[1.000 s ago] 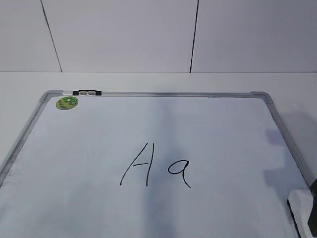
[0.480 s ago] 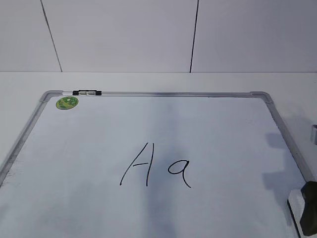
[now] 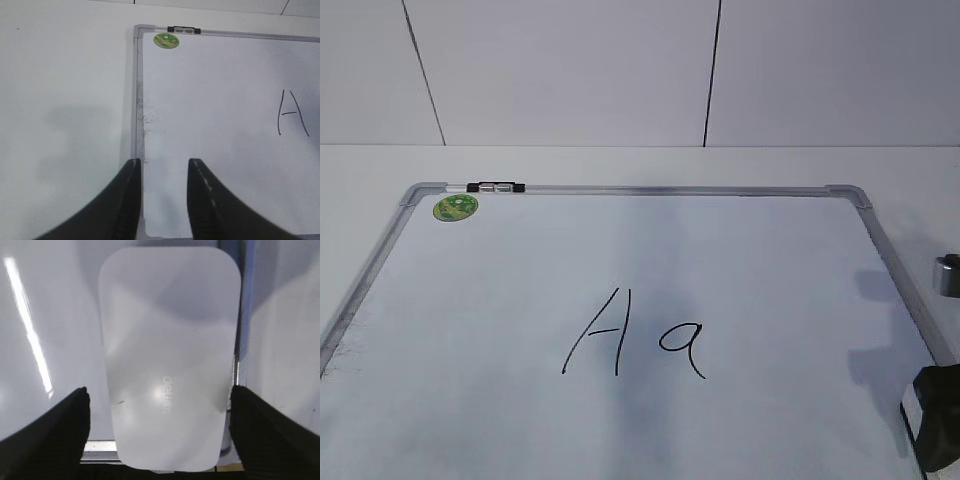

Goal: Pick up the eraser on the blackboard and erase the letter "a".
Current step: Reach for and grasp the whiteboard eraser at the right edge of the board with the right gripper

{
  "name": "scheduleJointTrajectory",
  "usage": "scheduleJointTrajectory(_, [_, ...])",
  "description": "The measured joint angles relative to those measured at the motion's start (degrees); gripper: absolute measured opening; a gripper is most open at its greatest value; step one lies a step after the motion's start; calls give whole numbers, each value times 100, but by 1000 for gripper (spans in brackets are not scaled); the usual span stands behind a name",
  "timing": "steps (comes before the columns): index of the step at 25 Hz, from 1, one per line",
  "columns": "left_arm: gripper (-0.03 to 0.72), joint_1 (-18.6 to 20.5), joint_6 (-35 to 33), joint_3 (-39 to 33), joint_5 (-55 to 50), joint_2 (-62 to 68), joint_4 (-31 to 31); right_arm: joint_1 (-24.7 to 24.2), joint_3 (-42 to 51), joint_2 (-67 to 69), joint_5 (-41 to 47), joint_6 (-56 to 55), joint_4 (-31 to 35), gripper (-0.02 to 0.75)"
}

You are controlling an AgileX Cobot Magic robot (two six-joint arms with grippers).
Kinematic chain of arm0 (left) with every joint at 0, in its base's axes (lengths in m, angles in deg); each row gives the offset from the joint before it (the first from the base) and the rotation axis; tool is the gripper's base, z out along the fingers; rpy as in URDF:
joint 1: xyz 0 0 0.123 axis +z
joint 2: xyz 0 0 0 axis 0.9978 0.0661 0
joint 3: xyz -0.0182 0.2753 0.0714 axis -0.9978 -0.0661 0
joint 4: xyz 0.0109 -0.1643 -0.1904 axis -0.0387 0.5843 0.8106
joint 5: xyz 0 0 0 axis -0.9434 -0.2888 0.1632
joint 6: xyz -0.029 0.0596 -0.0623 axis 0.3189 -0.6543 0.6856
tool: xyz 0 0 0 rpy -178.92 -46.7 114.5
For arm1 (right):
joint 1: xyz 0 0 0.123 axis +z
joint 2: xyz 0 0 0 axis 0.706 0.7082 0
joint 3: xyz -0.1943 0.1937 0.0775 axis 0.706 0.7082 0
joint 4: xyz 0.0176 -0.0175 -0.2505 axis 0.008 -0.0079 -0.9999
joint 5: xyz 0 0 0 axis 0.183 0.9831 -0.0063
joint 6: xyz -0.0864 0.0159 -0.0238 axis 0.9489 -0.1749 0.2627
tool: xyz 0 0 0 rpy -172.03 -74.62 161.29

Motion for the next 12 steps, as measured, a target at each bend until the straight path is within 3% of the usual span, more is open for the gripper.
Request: scheduleJointTrajectory(12, [239,0,0,0,0,0,0,0,0,23,-114,-182,-270,665])
